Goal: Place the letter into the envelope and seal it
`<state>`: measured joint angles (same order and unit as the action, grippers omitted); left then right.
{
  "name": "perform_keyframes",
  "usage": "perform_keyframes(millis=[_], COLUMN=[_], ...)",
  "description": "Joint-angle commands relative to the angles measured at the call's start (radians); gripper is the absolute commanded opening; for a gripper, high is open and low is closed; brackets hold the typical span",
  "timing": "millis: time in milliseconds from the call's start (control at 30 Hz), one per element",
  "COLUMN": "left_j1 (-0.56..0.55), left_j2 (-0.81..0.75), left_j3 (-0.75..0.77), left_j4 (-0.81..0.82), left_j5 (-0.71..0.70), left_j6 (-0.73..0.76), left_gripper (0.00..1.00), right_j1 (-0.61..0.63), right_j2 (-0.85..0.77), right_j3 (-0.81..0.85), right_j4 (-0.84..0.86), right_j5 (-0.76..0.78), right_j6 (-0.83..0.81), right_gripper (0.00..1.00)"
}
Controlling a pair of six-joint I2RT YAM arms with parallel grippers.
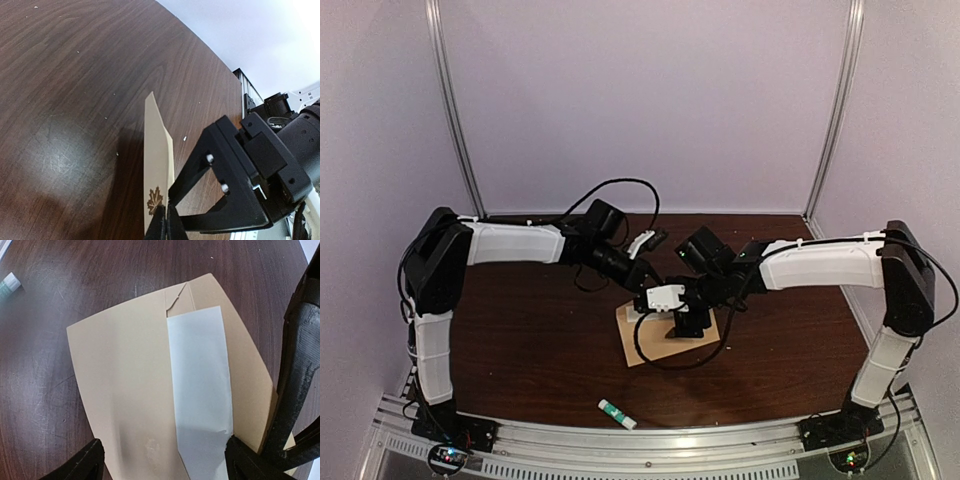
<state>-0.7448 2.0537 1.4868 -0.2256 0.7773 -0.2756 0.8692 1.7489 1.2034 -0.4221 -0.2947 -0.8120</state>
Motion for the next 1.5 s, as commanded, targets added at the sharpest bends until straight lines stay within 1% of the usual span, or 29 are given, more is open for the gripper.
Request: perform_keyframes(millis=[0, 267, 367, 400, 500, 567, 633, 667, 733, 800, 867, 900, 1000, 1200, 1367, 1467], left_j1=[0.001, 0.003, 0.010, 0.020, 0.060, 0.073, 0.070, 0.066, 0.058, 0.049, 0.035, 0.031, 0.028, 0.029, 0.028, 0.028], left_j2=[0.004, 0.000, 0.002, 0.005, 0.040, 0.078, 0.100, 0.111, 0.116, 0.108, 0.107, 0.107, 0.111, 0.133, 0.100, 0.096], left_j3=[0.013, 0.012, 0.014, 0.006, -0.036, -0.075, -0.117, -0.125, -0.140, -0.152, -0.157, -0.153, -0.142, -0.070, -0.062, -0.053], left_j4=[0.047, 0.042, 0.045, 0.062, 0.144, 0.269, 0.430, 0.476, 0.506, 0.474, 0.426, 0.387, 0.309, 0.104, 0.016, -0.044], left_j5=[0.048, 0.051, 0.060, 0.083, 0.084, 0.097, 0.120, 0.121, 0.103, 0.082, 0.055, 0.027, -0.029, -0.065, -0.128, -0.138], left_j6=[-0.010, -0.008, -0.032, -0.050, -0.130, -0.236, -0.358, -0.400, -0.440, -0.439, -0.420, -0.400, -0.354, -0.223, -0.162, -0.135], left_gripper=[0.00, 0.00, 0.00, 0.00, 0.00, 0.00, 0.00, 0.00, 0.00, 0.00, 0.00, 0.05, 0.26, 0.28, 0.30, 0.30], right_j1=[0.009, 0.032, 0.037, 0.039, 0.031, 0.007, -0.036, -0.061, -0.101, -0.119, -0.120, -0.119, -0.120, -0.111, -0.089, -0.075], right_j2=[0.021, 0.012, -0.012, -0.023, -0.097, -0.146, -0.174, -0.176, -0.174, -0.166, -0.150, -0.138, -0.069, 0.052, 0.054, 0.069], right_j3=[0.029, 0.014, 0.017, 0.026, 0.010, -0.021, -0.033, -0.031, -0.027, -0.030, -0.025, -0.017, 0.020, 0.124, 0.130, 0.141], right_j4=[0.013, 0.010, 0.004, -0.015, -0.052, -0.053, -0.068, -0.080, -0.105, -0.121, -0.150, -0.166, -0.195, -0.254, -0.251, -0.264], right_j5=[0.012, 0.042, 0.087, 0.106, 0.140, 0.130, 0.072, 0.033, -0.041, -0.087, -0.116, -0.133, -0.155, -0.185, -0.179, -0.179], right_j6=[0.012, 0.007, -0.005, -0.012, -0.039, -0.040, -0.022, -0.011, -0.007, -0.032, -0.095, -0.115, -0.149, -0.143, -0.150, -0.172], right_gripper=[0.84, 0.85, 0.84, 0.84, 0.84, 0.85, 0.85, 0.85, 0.84, 0.84, 0.84, 0.84, 0.84, 0.84, 0.83, 0.81])
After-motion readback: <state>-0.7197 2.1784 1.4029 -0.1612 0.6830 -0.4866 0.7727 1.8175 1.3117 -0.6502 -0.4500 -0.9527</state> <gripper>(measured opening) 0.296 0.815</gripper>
